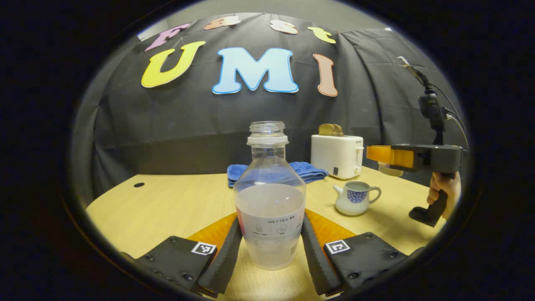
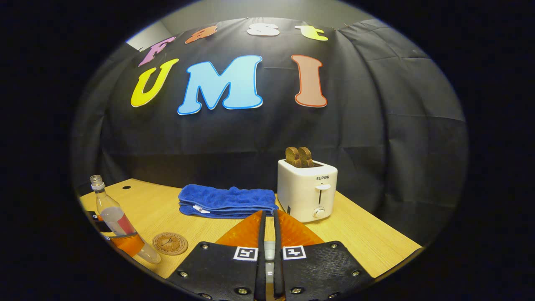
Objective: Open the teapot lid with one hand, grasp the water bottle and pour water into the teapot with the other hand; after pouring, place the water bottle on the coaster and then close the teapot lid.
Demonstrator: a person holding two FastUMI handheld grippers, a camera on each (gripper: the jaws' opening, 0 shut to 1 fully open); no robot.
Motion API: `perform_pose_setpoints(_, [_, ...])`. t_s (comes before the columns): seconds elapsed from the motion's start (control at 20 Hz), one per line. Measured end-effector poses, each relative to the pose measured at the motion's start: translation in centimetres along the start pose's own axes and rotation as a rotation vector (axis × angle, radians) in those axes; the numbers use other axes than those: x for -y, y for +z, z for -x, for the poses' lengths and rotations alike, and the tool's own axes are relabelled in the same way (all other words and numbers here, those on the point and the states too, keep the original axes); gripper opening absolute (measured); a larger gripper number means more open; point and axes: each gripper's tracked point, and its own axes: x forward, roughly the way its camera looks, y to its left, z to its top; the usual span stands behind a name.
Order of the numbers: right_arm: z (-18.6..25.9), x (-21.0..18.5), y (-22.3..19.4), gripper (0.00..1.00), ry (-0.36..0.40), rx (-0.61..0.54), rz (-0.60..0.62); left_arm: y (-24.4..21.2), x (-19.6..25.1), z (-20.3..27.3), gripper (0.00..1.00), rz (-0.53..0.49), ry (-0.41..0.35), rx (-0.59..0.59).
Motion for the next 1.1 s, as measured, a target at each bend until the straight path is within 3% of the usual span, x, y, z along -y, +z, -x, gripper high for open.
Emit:
perform_pose_setpoints(0.2, [1.0,3.0,-0.9,0.07,-0.034,-0.008,-0.008,1.4,0.0,-0.5,0.83,-0.171,0.023,-0.032])
perform_pose_setpoints(0.65, [1.8,7.0,-0.7,0.07,-0.099,0.021,0.038,3.1,0.1,-5.4,0.84,-0.692,0.014,-0.122])
perform_pose_setpoints(1.1, [2.3,9.9,-0.8,0.07,-0.143,0.003,-0.07,3.0,4.5,-8.6,0.84,-1.106,-0.05,-0.146])
